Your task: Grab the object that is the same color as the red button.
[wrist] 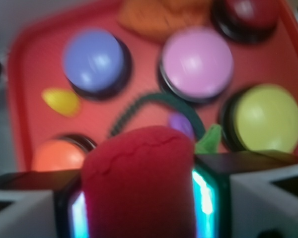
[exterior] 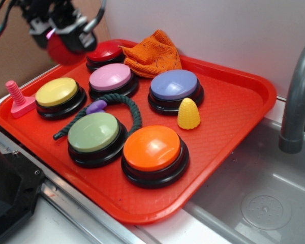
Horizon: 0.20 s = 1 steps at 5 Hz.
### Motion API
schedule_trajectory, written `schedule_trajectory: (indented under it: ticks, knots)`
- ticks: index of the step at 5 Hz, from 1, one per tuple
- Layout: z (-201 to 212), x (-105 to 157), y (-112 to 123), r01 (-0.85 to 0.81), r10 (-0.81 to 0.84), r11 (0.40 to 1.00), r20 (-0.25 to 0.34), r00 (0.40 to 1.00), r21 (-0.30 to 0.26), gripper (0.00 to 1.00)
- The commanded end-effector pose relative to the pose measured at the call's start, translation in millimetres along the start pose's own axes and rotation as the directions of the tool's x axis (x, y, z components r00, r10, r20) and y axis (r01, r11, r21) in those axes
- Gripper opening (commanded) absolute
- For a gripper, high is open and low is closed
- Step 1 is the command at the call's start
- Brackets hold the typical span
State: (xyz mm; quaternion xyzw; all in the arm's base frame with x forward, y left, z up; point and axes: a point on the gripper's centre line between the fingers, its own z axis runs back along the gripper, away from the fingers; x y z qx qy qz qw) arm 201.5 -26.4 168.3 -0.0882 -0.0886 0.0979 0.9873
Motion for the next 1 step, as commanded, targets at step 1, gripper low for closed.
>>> schedule_trajectory:
  ticks: [1]
  knots:
    - [5.1,30.8,-0.5,0.009,-0.009,0.996,0.002,1.0,0.09,0.0]
